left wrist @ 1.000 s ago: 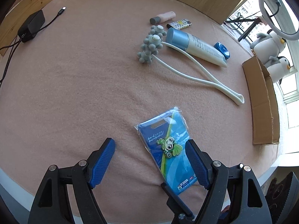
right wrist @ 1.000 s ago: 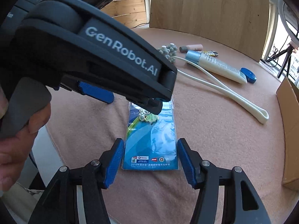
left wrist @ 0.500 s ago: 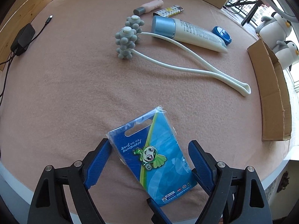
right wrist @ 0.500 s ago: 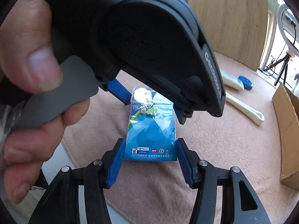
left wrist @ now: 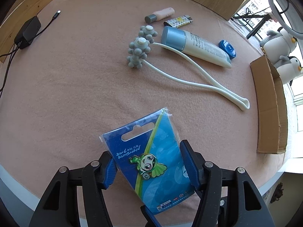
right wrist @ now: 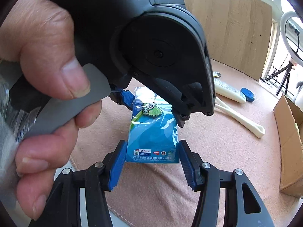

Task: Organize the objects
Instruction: 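Carry the blue packet with the right tool over the box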

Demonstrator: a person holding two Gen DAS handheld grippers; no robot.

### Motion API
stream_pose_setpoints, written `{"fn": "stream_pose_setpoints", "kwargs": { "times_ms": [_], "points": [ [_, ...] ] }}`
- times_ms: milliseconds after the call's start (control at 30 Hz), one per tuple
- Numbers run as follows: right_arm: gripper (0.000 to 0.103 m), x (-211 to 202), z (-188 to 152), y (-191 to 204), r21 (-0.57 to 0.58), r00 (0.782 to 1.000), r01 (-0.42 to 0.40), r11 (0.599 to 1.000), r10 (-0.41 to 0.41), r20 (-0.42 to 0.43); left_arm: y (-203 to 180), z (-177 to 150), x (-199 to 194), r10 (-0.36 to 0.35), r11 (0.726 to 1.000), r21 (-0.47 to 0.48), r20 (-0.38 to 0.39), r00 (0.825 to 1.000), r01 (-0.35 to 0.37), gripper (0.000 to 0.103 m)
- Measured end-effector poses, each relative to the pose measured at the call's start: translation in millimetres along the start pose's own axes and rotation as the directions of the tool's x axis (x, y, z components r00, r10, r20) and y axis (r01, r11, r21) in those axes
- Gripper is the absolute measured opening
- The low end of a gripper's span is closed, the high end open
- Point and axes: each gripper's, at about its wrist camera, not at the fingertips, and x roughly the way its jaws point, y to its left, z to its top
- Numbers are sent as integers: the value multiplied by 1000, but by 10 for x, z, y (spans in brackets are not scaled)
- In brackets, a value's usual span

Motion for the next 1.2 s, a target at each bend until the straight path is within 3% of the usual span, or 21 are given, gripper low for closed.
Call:
{"fn": "stream_pose_setpoints", "kwargs": {
  "times_ms": [167,400,633,867,1200],
  "points": [
    [51,-127,76,-82,32,999,26,999,-27,25,-179,-9,-234,12,998,66,56,998,-16,64],
    [51,-438,258,-254,62,991,78,995,-85,108,-476,77,-702,-33,987,163,142,989,9,64],
    [51,-785,318,-322,70,971,147,987,-157,179,-995,426,-846,-90,971,235,211,973,38,64],
    [51,-732,349,-801,137,960,200,970,-222,168,-1403,484,-780,-134,950,305,187,973,73,62],
    [51,-910,213,-1248,233,934,286,929,-325,148,-2137,522,-530,-177,898,428,136,975,103,62]
  ]
}}
